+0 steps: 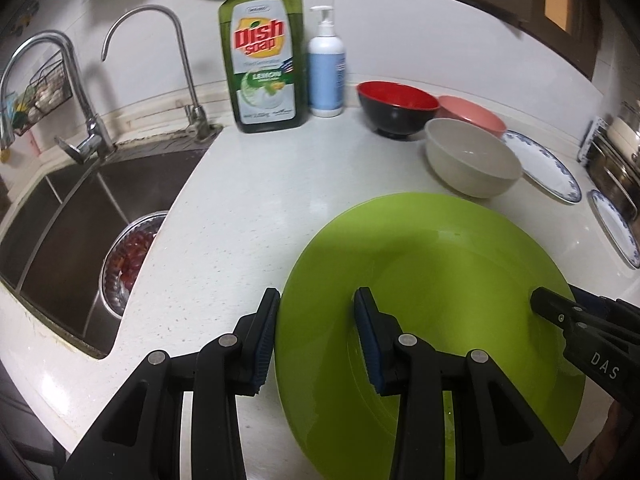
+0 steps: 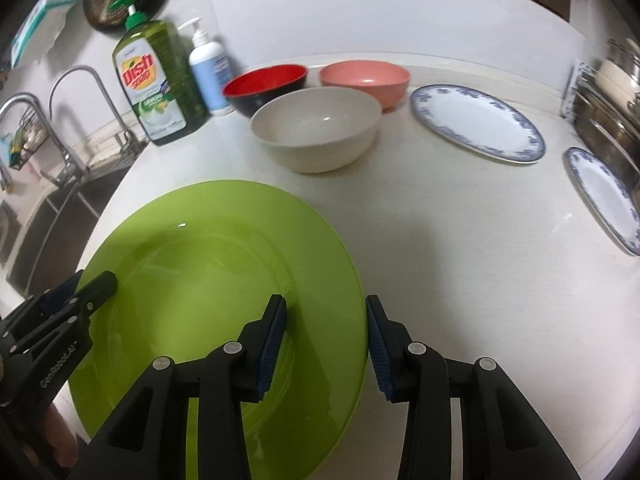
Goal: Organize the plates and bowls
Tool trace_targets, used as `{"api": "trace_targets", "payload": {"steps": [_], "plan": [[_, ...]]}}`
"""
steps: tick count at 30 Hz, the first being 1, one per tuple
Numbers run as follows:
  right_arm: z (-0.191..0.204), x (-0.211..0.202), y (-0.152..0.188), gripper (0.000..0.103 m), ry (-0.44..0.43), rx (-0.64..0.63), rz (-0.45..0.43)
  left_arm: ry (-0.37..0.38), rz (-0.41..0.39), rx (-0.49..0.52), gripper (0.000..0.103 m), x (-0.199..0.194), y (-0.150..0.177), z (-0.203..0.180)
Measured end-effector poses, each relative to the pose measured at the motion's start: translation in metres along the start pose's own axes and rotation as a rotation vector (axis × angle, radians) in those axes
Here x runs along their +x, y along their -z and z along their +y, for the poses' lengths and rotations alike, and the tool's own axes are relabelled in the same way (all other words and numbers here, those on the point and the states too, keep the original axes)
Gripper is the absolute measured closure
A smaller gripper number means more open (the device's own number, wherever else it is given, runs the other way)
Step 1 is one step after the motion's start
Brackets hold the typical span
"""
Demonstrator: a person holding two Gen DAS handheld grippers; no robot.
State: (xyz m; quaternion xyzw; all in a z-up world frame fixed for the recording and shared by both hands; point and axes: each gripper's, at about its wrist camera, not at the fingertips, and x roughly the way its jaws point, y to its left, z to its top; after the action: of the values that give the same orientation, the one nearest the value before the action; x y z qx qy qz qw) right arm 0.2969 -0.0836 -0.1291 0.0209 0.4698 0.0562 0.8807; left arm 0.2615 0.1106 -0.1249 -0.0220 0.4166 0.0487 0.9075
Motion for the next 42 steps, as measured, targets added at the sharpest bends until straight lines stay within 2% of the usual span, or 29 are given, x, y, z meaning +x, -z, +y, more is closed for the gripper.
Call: {"api": "trace_targets", "payload": {"steps": [16, 33, 35, 36, 37, 41, 42], "plan": [[0.015, 0.03, -0.003, 0.062, -0.005, -0.027, 0.047, -0.023, 0.046, -0.019, 0.065, 0.024, 0.006, 0.013], [0.018, 0.034, 0.001, 0.06, -0.015, -0.015, 0.069, -0.015, 0.098, -0.027, 0.063, 0.029, 0.014, 0.018], [0.018, 0.034, 0.001, 0.057, -0.026, -0.008, 0.072, -0.024, 0.095, -0.02, 0.061, 0.029, 0.014, 0.016], [0.018, 0.034, 0.001, 0.052, -0.037, -0.001, 0.078, -0.022, 0.096, -0.017, 0.058, 0.028, 0.013, 0.015], [0.017, 0.036, 0.002, 0.049, -0.052, 0.009, 0.086, -0.022, 0.096, -0.017, 0.052, 0.028, 0.012, 0.015], [0.015, 0.032, 0.002, 0.043, -0.044, 0.021, 0.069, -0.058, 0.072, -0.017, 0.04, 0.022, 0.007, 0.016], [0.015, 0.03, 0.002, 0.043, -0.04, 0.022, 0.063, -0.064, 0.067, -0.016, 0.031, 0.02, 0.005, 0.016]]}}
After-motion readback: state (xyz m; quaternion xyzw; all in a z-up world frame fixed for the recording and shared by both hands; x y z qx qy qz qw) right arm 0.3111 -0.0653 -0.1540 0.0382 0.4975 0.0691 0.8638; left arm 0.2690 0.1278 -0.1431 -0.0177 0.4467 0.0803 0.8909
